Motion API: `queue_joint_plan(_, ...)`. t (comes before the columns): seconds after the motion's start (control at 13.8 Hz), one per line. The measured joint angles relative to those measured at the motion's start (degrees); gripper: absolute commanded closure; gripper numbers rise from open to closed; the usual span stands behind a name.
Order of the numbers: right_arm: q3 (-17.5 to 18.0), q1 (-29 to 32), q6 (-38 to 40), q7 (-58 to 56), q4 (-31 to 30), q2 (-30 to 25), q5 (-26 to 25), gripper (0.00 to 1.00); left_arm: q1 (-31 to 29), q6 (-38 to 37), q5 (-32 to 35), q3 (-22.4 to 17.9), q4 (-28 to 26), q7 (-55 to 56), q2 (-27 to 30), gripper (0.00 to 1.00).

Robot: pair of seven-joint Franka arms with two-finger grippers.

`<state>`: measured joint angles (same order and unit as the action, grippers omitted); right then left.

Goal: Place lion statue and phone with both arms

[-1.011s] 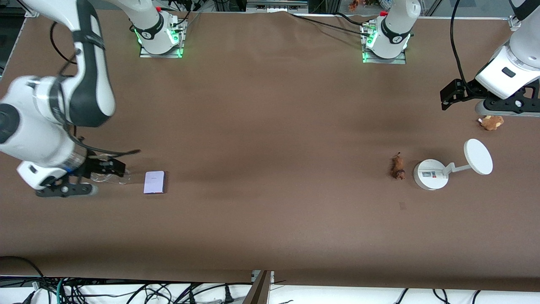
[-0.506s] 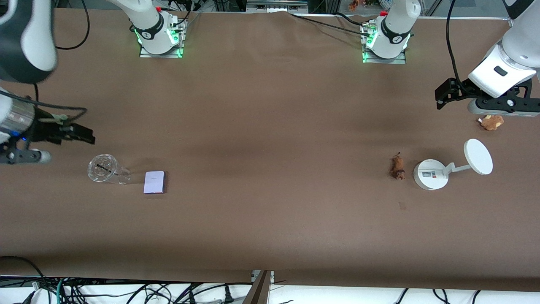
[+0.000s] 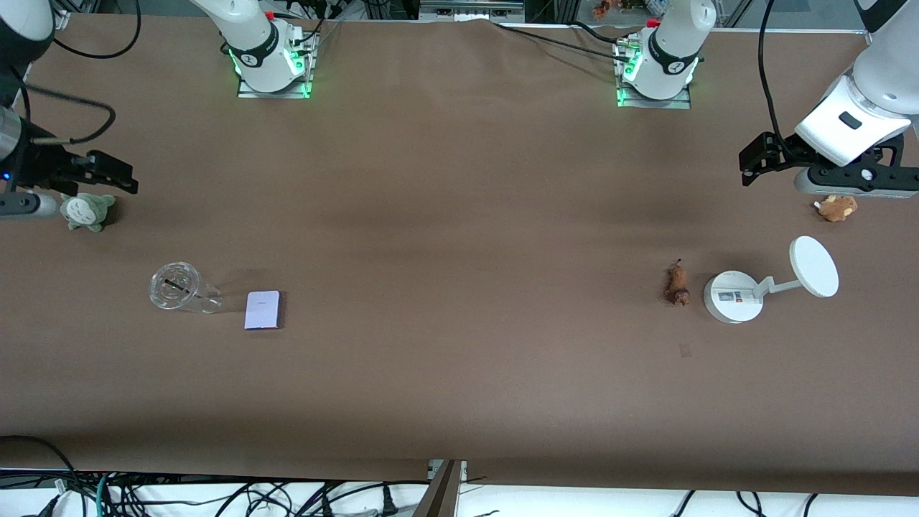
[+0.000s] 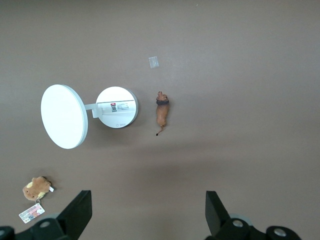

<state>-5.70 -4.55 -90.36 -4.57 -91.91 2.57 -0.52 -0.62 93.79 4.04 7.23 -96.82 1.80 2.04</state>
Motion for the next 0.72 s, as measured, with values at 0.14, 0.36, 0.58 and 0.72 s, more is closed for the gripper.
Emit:
queue_joint_plan(0.14, 0.35, 0.03, 0.58, 0.0, -0.41, -1.36, -0.35, 0.0, 0.0, -0.02, 0.0, 0.0, 0.0, 0.0, 0.0, 0.0)
queue_joint_plan(0.36, 0.93, 0.15, 2.25, 0.12, -0.59, -1.43, -0.42, 0.0, 0.0, -0.1, 0.0, 0.0, 0.0, 0.0, 0.0, 0.0)
queue_joint_plan(0.58, 1.75, 0.2, 2.63, 2.57, -0.59, -1.43, -0.41, 0.0, 0.0, -0.13, 0.0, 0.0, 0.0, 0.0, 0.0, 0.0)
queue_joint_plan(0.72, 1.72, 0.58, 2.82, 2.73, -0.45, -1.37, -0.41, 0.0, 0.0, -0.14, 0.0, 0.0, 0.0, 0.0, 0.0, 0.0)
